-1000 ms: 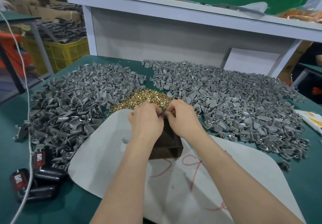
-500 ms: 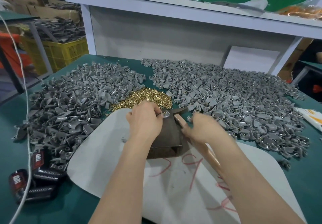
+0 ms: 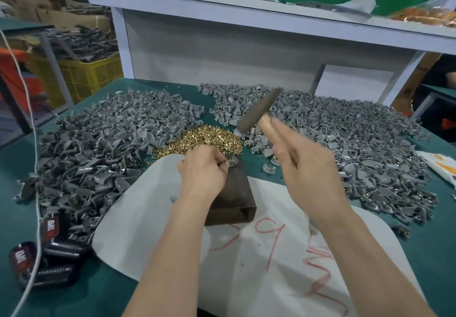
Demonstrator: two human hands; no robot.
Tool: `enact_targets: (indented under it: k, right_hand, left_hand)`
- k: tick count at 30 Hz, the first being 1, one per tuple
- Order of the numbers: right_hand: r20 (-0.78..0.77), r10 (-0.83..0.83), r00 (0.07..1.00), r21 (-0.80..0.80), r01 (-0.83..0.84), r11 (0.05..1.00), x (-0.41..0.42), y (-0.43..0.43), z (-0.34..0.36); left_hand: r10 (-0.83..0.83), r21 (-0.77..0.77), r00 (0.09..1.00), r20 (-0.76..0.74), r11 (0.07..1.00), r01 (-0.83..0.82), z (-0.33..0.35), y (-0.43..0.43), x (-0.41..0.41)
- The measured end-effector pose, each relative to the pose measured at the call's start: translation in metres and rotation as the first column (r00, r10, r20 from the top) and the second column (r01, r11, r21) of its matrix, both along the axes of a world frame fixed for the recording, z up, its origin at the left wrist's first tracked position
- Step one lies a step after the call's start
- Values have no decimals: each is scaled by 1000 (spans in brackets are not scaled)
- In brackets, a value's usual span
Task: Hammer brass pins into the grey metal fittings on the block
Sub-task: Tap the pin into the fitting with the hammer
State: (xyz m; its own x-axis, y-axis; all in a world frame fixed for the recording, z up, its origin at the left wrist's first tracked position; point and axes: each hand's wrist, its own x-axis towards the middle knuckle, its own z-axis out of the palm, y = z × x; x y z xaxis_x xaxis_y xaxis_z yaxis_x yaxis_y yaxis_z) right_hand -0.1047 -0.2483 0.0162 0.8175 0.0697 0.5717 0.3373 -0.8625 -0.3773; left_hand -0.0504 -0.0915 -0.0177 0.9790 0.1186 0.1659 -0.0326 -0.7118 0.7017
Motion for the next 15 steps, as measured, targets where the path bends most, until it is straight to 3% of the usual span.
enact_targets:
  k: [3, 6, 8, 11, 12, 15]
  right_hand:
    - [-186, -8, 982, -85, -8, 996, -5, 1, -11]
    - [5, 5, 1000, 38, -5, 999, -1, -4, 3]
    - [52, 8, 999, 22, -10, 1000, 2, -4, 7]
    - [-214, -34, 976, -199, -9, 980, 1, 5, -5]
    - [-223, -44, 974, -210, -4, 978, 2, 5, -3]
    - [6, -5, 1000, -47, 5, 999, 4, 1, 8]
  left_hand:
    - [3, -5, 1000, -11, 1000, -3, 1, 0, -1]
    - [-3, -3, 1000, -2, 1000, 3, 0, 0, -1]
    - [0, -4, 1000, -7, 1000, 0, -1, -1, 0]
    - [-5, -19, 1000, -20, 1000, 5, 0, -1, 0]
    - [-9, -23, 1000, -16, 1000, 9, -1, -1, 0]
    - [-9, -29, 1000, -7, 1000, 9, -1, -1, 1]
